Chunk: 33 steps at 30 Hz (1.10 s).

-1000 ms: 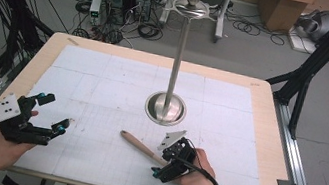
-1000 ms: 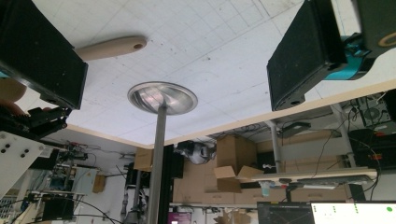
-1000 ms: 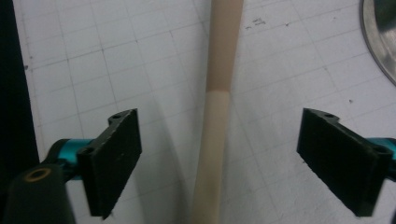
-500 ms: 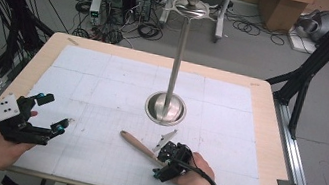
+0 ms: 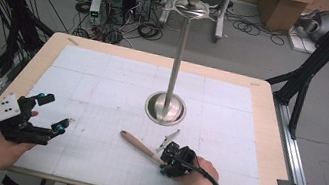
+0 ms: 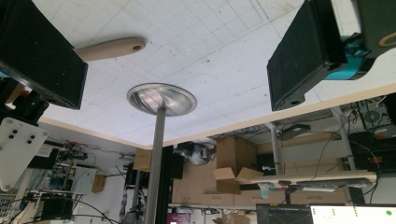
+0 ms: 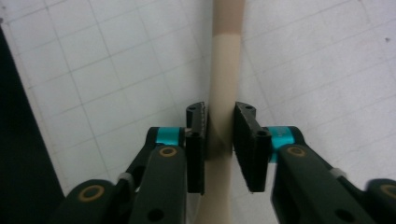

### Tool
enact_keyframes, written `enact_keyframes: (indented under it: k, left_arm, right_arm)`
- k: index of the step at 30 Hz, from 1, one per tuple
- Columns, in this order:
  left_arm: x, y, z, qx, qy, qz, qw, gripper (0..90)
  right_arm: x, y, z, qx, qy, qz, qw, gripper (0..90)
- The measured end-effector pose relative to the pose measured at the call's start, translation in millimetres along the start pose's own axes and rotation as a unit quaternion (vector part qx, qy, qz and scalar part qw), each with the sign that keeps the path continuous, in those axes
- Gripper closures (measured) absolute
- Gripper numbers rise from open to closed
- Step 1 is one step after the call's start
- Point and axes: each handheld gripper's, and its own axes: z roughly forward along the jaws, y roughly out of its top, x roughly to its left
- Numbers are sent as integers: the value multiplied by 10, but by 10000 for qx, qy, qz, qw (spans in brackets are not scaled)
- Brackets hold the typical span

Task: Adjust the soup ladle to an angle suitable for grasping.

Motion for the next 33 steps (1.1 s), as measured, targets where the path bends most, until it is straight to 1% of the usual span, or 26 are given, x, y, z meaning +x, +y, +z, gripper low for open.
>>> enact_keyframes:
  k: [1, 2, 3, 4, 6, 7, 8, 9, 11, 12, 13, 14, 15, 16, 18, 19, 20, 22, 24, 26, 27, 28, 29, 30, 31, 33]
  left_arm:
    - [0, 0, 0, 0, 0, 0, 10000, 56]
    - [1, 2, -1, 8, -9, 16, 10000, 56]
    - [1, 2, -1, 8, -9, 16, 10000, 56]
    - [-1, 2, 1, 4, -10, 14, 10000, 56]
    - [-1, 3, 3, 3, -3, 9, 10000, 56]
    - [2, 2, 6, -3, -3, 19, 10000, 56]
    - [2, 2, 6, -3, -3, 19, 10000, 56]
    - [2, 2, 7, -1, -5, 22, 10000, 56]
    - [1, 1, 10, 4, -3, 25, 10000, 56]
    - [1, 0, 11, 3, -8, 30, 10000, 56]
    - [0, -1, 12, 7, -8, 29, 10000, 56]
    - [0, -2, 11, 8, -3, 25, 10000, 56]
    - [0, -2, 11, 6, -2, 24, 10000, 56]
    - [0, -2, 11, 6, -2, 24, 10000, 56]
    - [0, -2, 10, 7, -4, 29, 10000, 56]
    - [1, -1, 12, 4, -6, 33, 10000, 56]
    - [1, 0, 14, 6, -3, 34, 10000, 56]
    - [-1, -1, 20, 8, -11, 35, 10000, 56]
    - [-3, -4, 26, 22, -19, 39, 10000, 56]
    - [-3, -8, 27, 29, -22, 43, 10000, 56]
    - [0, -8, 22, 35, -11, 42, 10000, 56]
    - [0, -8, 22, 35, -11, 42, 10000, 56]
    - [1, -9, 18, 32, -10, 36, 10000, 56]
    - [3, -10, 13, 33, -1, 38, 10000, 56]
    - [2, -10, 8, 32, 6, 23, 10000, 56]
    - [1, -5, -3, 5, 3, 13, 10000, 56]
  right_arm:
    - [0, 0, 0, 0, 0, 0, 10000, 758]
    - [-15, -5, -1, -27, 43, 148, 9999, 770]
    - [-15, -5, -1, -27, 43, 148, 9999, 770]
    - [-10, -8, -3, -23, 56, 226, 9997, 772]
    - [-10, -10, -4, -37, 47, 218, 9997, 774]
    - [-11, -18, -8, -64, 107, 211, 9997, 778]
    - [-11, -18, -8, -64, 107, 211, 9997, 778]
    - [-10, -22, -10, -71, 85, 140, 9998, 778]
    - [-5, -30, -15, -94, 61, 132, 9999, 779]
    - [-12, -35, -21, -149, 56, 117, 9998, 779]
    - [-11, -40, -35, -192, 51, 165, 9997, 779]
    - [-21, -53, -72, -360, 39, 211, 9991, 779]
    - [-34, -61, -94, -456, 59, 218, 9987, 779]
    - [-34, -61, -94, -456, 59, 218, 9987, 779]
    - [-37, -81, -145, -611, 72, 302, 9976, 779]
    - [-50, -108, -190, -764, 87, 345, 9964, 779]
    - [-50, -108, -190, -764, 87, 345, 9964, 779]
    - [-68, -156, -247, -943, 114, 444, 9945, 779]
    - [-80, -172, -264, -992, 115, 448, 9940, 779]
    - [-100, -201, -298, -1100, 98, 503, 9926, 779]
    - [-127, -225, -328, -1199, 113, 560, 9911, 779]
    - [-127, -225, -328, -1199, 113, 560, 9911, 779]
    - [-139, -234, -344, -1240, 104, 562, 9906, 779]
    - [-157, -249, -372, -1321, 103, 603, 9893, 779]
    - [-157, -249, -372, -1321, 103, 603, 9893, 779]
    - [-177, -264, -401, -1479, 95, 631, 9870, 779]
